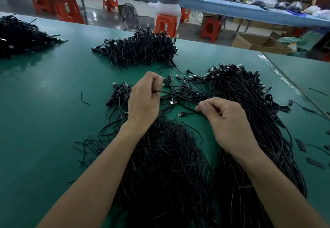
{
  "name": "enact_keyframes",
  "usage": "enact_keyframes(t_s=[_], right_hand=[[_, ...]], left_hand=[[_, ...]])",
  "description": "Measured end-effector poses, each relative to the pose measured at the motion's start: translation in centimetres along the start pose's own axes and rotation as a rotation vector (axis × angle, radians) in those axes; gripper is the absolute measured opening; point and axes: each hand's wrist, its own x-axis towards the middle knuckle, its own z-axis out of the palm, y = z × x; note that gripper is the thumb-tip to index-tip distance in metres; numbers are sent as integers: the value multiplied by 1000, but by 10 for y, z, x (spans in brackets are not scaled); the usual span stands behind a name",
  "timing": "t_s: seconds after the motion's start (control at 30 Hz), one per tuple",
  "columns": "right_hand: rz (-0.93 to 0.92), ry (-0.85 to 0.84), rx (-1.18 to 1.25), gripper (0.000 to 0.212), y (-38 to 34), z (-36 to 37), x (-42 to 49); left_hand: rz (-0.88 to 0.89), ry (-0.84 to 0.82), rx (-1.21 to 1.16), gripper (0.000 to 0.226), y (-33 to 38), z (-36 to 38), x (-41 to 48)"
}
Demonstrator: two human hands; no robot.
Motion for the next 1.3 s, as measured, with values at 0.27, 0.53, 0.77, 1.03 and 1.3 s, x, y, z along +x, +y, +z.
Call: enact_keyframes(t_s=[0.27,0.53,0.77,1.03,1.3], right_hand=[[247,-170,-572,22,35,-8,2],[154,-355,-92,27,21,26,0],[-56,-96,-34,8,12,32,7],[-32,-144,272,26,3,41,6],[-53,-424,-98,22,10,49,-18]], left_hand=[[78,-238,268,31,-2,-18,-10],[21,-585,296,60,0,-14,-25],[-171,-655,-220,57,4,-22,-32],[-580,-868,-1124,53,28,-44,-37],[-720,-315,-1432,45,33,-24,-37]])
